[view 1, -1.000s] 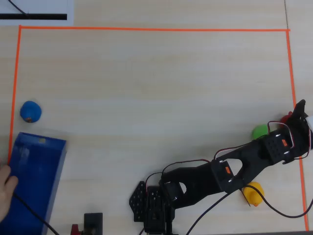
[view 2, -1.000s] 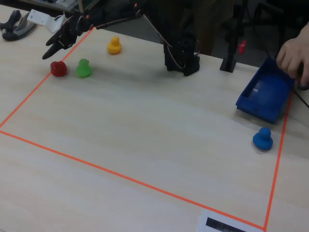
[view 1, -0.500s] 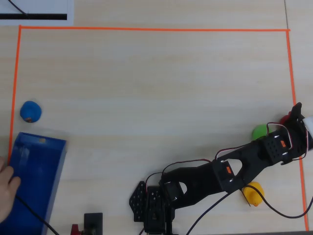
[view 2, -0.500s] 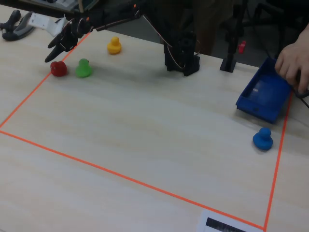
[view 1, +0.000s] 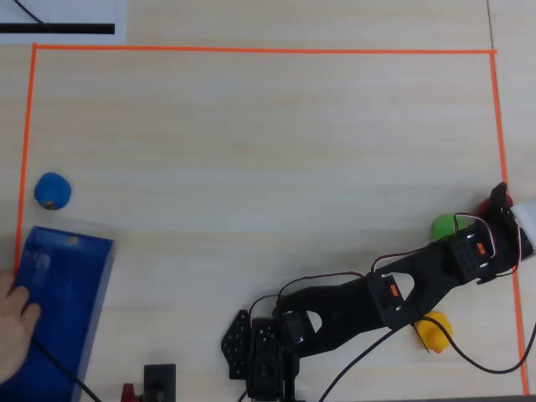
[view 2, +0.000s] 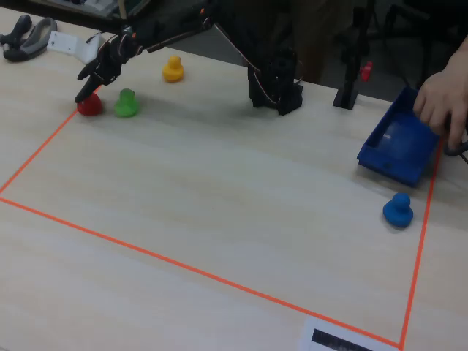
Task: Grasp red duck and put it into box.
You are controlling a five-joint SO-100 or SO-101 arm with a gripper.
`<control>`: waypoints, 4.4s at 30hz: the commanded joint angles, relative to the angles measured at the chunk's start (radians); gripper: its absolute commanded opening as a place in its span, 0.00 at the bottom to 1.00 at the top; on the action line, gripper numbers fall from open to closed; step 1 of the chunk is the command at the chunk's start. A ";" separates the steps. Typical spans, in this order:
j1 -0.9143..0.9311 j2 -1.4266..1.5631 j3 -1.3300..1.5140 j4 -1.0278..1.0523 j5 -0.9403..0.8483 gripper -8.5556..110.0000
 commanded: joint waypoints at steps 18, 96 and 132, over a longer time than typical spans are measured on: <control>0.000 -0.006 0.040 -0.031 -0.057 0.41; -1.747 1.499 0.592 1.381 1.091 0.07; -2.510 1.037 0.279 1.146 1.154 0.07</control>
